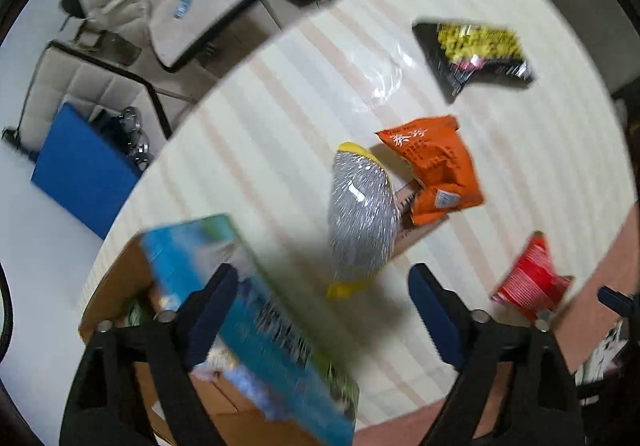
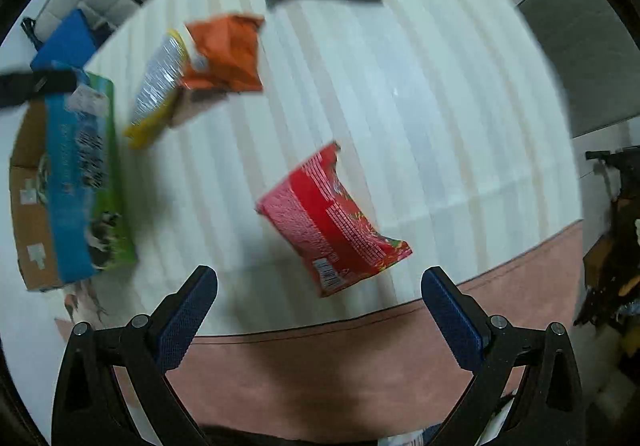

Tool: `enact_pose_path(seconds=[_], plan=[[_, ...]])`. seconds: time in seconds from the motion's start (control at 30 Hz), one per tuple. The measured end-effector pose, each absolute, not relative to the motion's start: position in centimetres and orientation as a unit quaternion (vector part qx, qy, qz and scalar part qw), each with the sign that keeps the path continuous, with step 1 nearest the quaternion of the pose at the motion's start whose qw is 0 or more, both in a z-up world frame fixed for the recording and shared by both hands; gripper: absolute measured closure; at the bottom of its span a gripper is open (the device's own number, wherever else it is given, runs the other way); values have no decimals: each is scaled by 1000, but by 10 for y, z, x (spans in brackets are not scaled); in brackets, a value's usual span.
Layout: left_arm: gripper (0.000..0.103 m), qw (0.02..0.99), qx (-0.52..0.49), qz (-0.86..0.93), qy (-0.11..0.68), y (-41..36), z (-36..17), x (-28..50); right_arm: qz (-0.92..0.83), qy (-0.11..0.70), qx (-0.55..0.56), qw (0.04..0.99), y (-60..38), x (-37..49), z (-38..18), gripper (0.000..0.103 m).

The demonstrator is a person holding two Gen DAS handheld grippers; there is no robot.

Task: Organize soft objects
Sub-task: 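Grasp the silver scrubber with the left tool while the right tool grasps the red snack bag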

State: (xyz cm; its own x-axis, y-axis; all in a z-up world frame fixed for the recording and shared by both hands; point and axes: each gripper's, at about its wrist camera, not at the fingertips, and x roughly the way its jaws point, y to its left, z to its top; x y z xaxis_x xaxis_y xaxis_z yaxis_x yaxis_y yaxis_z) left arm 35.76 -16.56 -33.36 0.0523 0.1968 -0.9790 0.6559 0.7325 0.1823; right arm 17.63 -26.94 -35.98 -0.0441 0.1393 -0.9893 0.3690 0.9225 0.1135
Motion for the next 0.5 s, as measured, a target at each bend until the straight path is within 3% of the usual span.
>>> enact_pose_path(seconds=[0.17, 0.43, 0.47, 0.5], plan=[[25, 612, 335, -166, 697, -180, -391, 365, -72, 745, 158, 644, -267, 184, -396, 3], [26, 595, 326, -163, 717, -179, -421, 365, -71, 767, 114, 628, -262, 193, -418, 3], [29, 596, 325, -163, 716, -178, -422, 365, -71, 768, 111, 626, -262, 193, -420, 3], [40, 596, 323, -165, 717, -175, -423, 364, -71, 770, 108, 625, -262, 192, -421, 3]])
